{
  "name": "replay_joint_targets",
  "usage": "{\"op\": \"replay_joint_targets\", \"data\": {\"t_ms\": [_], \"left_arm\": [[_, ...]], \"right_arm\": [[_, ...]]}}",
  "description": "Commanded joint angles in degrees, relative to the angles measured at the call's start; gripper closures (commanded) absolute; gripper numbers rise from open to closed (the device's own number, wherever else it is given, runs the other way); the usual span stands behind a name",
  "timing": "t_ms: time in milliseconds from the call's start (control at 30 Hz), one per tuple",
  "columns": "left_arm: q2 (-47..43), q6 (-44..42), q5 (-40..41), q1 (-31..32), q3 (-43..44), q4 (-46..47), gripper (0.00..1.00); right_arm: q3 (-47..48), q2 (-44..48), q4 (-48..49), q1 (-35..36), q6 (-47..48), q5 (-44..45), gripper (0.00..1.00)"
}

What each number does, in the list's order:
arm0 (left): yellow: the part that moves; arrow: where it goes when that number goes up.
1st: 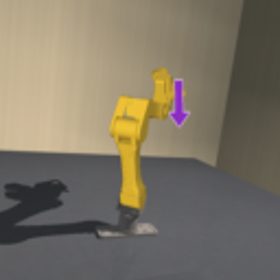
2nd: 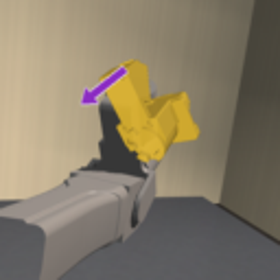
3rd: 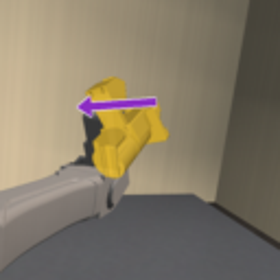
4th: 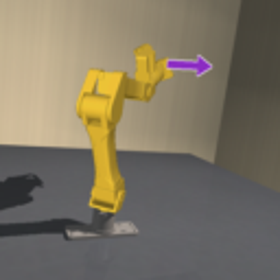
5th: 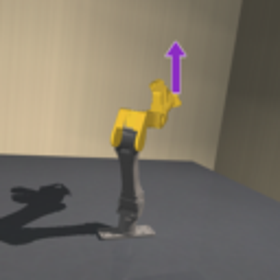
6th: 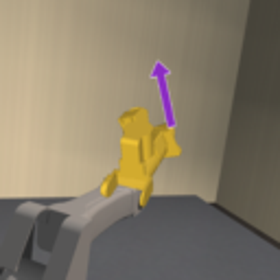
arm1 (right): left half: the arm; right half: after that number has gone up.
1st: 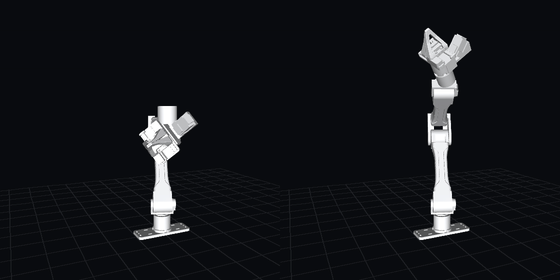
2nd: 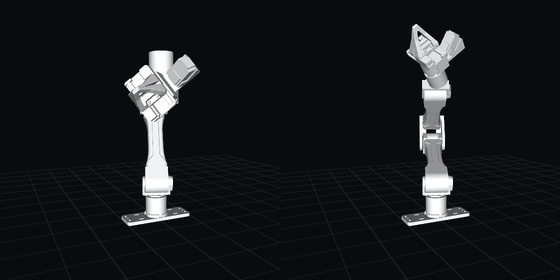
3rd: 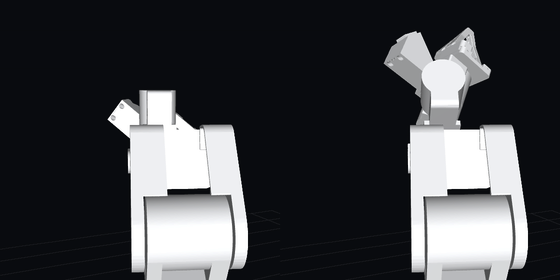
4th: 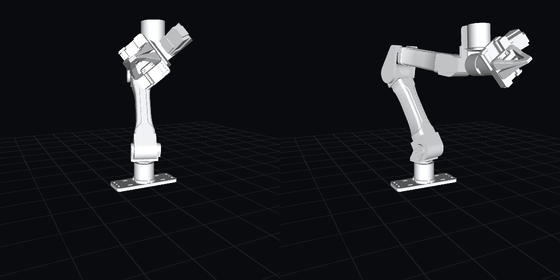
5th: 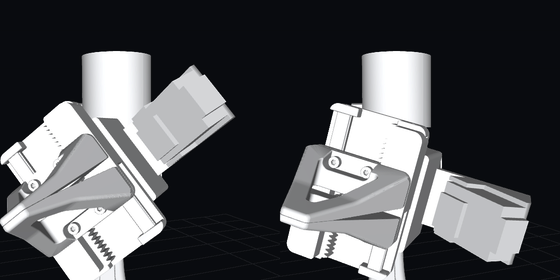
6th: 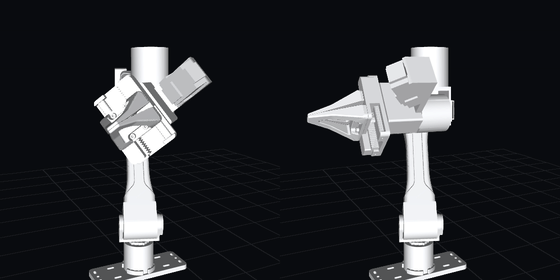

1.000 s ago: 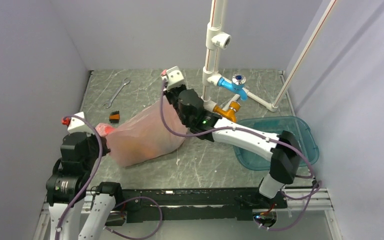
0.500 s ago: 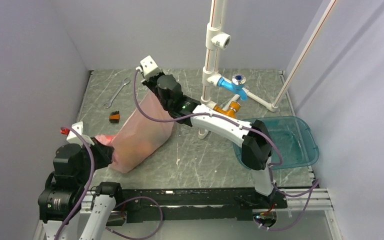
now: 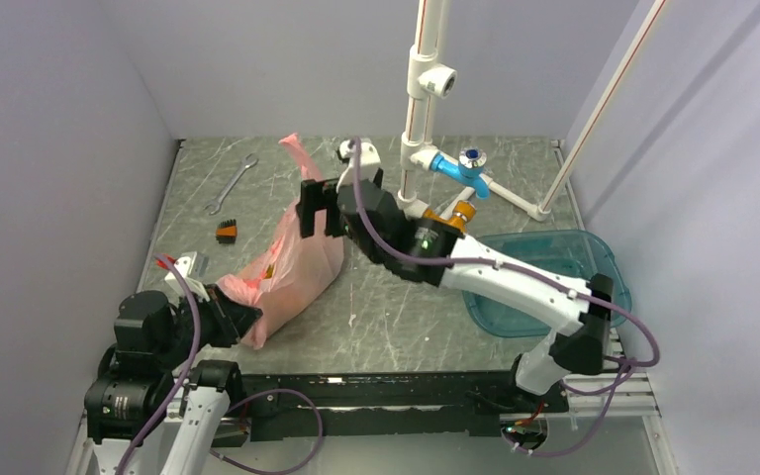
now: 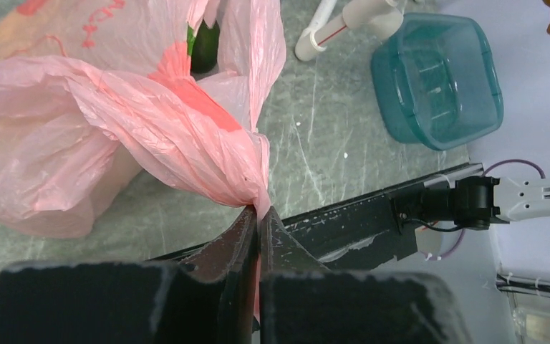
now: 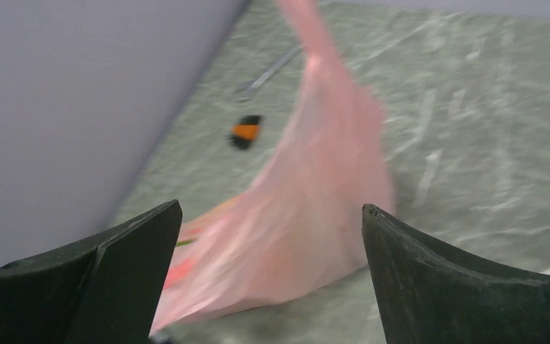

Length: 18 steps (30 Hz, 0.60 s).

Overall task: Take the fake fruits out of the plastic bag
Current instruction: Adjust the plastic bag at the center of the board.

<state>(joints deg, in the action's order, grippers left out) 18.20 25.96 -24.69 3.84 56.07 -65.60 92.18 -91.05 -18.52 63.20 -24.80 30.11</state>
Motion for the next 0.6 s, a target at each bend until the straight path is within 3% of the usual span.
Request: {"op": "replay_joint_targets", "data": {"t_ms": [0, 167, 267, 433, 500, 567], "left_arm": [[-0.76, -0.72, -3.49, -0.14, -0.79, 1.19, 0.91], [-1.99, -0.22, -3.94, -0.14, -0.54, 0.57, 0.91], [-2.63, -0.15, -4.62, -0.14, -0.29, 0.69, 0.9], [-2.46, -0.29, -5.1, -0.14, -0.16, 0.29, 0.9], [-2.54, -0.29, -4.91, -0.14, -0.19, 0.43, 0.89], [-2.37, -0.58, -4.46, -0.14, 0.3, 0.4, 0.88]], "right_arm": [[1.22, 0.3, -2.43, 7.22, -19.49, 5.54, 0.0], [1.64, -3.23, -8.21, 8.0, -31.56, 8.15, 0.0], [0.78, -5.55, -4.39, 7.95, -29.44, 5.57, 0.0], [7.06, -11.18, -10.39, 7.95, -30.09, 5.72, 0.05], [4.33, -9.91, -9.44, 8.05, -31.86, 4.95, 0.15], [-1.39, -7.3, -5.88, 8.16, -33.4, 3.8, 0.39]]}}
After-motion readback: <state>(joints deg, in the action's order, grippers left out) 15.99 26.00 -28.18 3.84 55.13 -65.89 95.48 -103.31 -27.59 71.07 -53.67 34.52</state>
